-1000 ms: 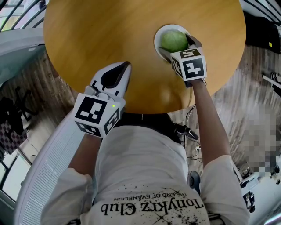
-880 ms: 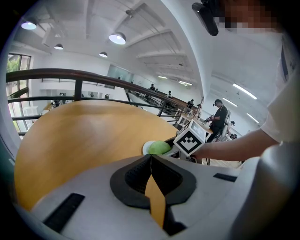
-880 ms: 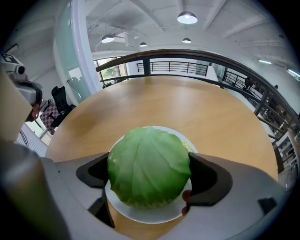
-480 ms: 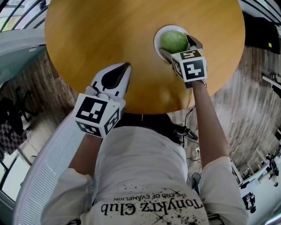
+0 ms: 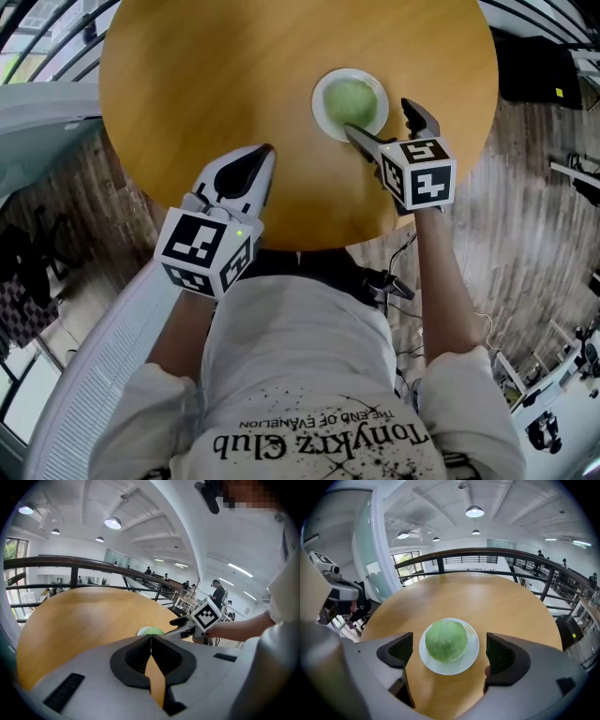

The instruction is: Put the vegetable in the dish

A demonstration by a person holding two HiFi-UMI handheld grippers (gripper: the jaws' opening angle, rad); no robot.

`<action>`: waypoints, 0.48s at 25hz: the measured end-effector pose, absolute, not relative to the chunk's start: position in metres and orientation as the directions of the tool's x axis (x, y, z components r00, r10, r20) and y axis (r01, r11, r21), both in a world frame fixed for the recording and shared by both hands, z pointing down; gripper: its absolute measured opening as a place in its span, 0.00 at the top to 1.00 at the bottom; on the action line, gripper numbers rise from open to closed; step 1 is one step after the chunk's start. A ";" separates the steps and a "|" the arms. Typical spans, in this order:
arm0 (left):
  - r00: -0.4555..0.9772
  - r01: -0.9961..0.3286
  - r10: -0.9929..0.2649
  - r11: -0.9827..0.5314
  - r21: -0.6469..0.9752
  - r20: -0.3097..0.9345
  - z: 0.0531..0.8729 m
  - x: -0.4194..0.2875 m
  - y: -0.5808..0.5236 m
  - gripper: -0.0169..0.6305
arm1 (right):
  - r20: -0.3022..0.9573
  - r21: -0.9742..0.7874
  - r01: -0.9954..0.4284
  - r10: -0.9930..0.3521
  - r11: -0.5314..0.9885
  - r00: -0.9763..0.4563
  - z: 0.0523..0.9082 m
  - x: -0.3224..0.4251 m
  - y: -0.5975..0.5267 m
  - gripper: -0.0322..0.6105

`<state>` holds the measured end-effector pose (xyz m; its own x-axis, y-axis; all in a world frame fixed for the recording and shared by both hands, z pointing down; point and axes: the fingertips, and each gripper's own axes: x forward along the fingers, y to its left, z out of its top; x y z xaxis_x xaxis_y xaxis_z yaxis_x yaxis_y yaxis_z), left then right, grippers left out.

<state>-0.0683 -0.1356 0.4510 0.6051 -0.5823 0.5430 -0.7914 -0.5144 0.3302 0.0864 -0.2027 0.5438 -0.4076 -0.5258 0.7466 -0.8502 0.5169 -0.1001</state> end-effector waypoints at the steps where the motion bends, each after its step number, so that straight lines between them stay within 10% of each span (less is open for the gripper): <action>1: 0.605 -0.791 -0.586 -0.521 0.321 0.539 0.447 -0.067 -0.135 0.94 | 0.741 -0.103 -0.852 -0.532 0.513 -0.410 0.538 0.089 -0.198 0.19; 12: 0.624 -0.771 -0.594 -0.573 0.278 0.507 0.415 -0.046 -0.110 0.94 | 0.636 -0.157 -0.859 -0.616 0.487 -0.465 0.462 0.097 -0.141 0.29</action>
